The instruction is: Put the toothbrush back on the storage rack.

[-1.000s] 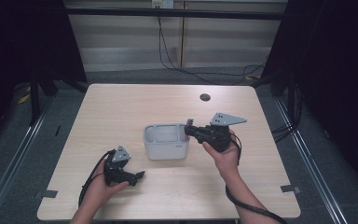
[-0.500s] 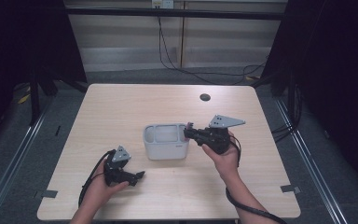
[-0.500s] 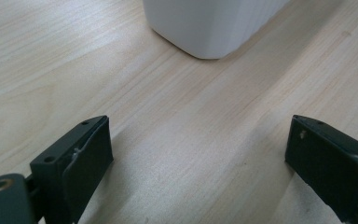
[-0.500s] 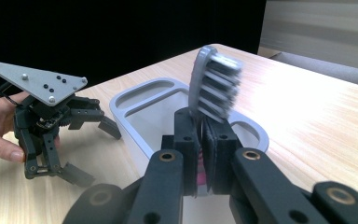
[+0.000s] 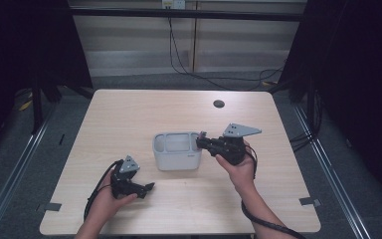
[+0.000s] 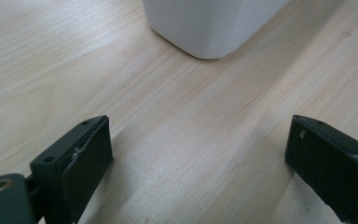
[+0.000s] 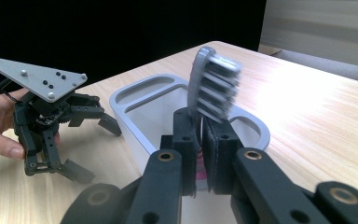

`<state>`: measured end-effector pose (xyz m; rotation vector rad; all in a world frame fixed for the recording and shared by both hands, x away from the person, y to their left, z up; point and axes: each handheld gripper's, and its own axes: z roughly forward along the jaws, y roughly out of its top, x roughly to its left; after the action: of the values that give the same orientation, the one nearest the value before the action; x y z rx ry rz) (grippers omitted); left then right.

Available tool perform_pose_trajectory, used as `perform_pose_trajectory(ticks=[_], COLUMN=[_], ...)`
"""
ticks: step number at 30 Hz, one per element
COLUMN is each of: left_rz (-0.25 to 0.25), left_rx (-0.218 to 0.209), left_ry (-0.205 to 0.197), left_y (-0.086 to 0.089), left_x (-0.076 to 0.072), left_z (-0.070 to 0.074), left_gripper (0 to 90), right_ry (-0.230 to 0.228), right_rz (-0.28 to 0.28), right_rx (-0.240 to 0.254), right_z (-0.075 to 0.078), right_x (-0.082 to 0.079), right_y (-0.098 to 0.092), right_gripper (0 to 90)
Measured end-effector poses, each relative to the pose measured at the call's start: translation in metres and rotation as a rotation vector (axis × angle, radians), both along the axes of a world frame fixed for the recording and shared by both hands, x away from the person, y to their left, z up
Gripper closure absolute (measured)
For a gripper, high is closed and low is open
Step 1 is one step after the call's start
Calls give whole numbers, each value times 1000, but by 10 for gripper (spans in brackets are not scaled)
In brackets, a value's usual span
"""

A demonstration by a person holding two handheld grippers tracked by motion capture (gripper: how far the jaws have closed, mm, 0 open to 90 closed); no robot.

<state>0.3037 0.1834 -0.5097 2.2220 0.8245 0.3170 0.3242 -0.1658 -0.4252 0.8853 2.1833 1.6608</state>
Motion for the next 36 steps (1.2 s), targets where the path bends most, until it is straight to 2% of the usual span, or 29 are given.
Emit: perform_pose_trajectory(ticks=[15,21,31,35,36], left_rz=[0,0,0,0,0], left_rx=[1,1,1,1,2], left_ry=[-1,-1,-1,-1,-1], left_y=[0,0,0,0,0], left_x=[0,0,0,0,0], left_z=[0,0,0,0,0], left_gripper=[69,69,69,69,68], right_ry=[-10,-15,-13,-14,-5], right_rz=[-27,-46,-56,-58,-64], right_rx=[-12,-18,-30,-36,-44], right_z=[2,3,4,6,7], right_x=[-1,-1,-2,-3,-3], right_y=[-5,-7,-11,-14,-16], right_gripper=[749,649,584,520,475])
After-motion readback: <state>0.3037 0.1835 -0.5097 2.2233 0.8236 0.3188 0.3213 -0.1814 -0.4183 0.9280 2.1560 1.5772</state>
